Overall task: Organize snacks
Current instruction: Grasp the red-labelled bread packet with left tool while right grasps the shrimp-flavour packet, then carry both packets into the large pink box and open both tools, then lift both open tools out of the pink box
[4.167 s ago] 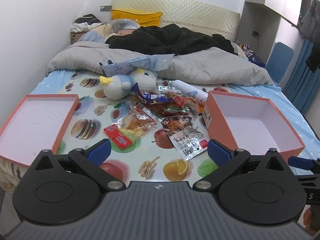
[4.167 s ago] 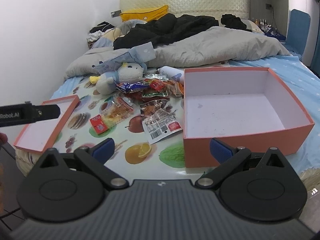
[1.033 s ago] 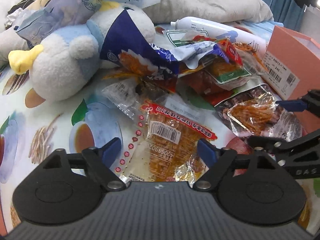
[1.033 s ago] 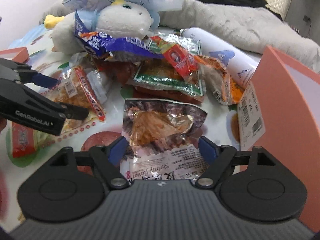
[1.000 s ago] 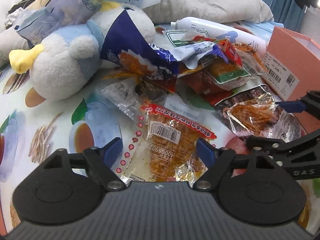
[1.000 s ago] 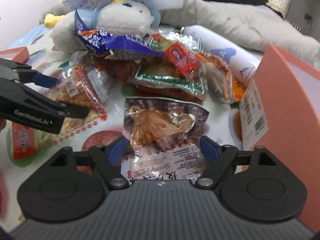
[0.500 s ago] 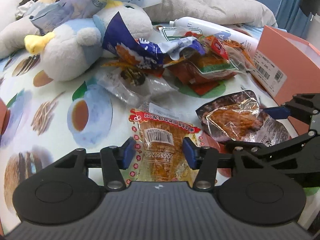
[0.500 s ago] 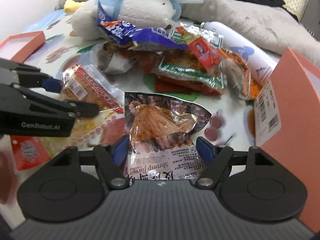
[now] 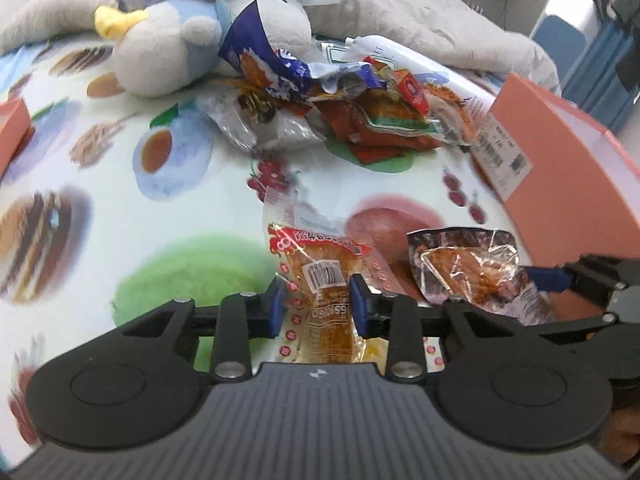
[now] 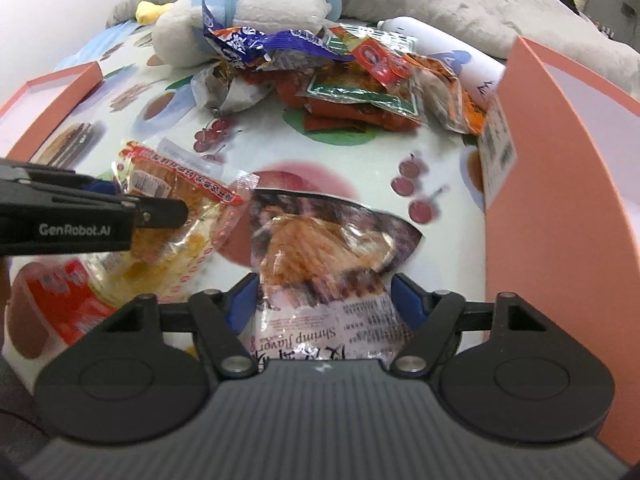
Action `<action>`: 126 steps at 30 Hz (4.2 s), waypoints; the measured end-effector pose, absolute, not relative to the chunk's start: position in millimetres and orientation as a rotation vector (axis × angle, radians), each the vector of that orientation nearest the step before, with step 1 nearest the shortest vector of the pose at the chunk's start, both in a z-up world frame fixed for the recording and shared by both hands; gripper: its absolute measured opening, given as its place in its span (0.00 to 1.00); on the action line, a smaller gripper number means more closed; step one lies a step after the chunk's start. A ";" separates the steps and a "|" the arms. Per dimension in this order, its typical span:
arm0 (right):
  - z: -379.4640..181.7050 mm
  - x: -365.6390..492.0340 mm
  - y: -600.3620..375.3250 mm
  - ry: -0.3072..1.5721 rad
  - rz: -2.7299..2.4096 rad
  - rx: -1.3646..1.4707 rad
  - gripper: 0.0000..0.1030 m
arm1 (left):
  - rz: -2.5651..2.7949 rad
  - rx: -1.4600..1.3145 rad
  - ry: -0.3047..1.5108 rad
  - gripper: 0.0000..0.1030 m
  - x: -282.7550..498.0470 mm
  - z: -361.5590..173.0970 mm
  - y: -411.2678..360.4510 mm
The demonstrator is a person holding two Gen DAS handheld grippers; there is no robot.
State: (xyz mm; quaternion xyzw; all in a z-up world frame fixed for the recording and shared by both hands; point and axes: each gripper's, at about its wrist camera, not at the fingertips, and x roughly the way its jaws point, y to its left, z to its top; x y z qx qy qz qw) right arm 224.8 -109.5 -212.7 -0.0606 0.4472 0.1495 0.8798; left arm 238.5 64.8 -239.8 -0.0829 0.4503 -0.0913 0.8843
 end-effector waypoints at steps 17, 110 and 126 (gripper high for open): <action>-170.6 189.0 -129.3 0.861 0.318 -0.055 0.66 | -0.151 -0.265 0.902 0.29 192.2 -206.1 50.7; -114.7 196.9 -346.8 0.648 0.012 0.135 0.80 | -0.439 -0.030 0.843 0.49 272.5 -98.0 -187.8; -52.9 159.3 -337.7 0.475 0.075 0.271 0.80 | -0.437 -0.059 0.682 0.49 222.8 -33.5 -138.1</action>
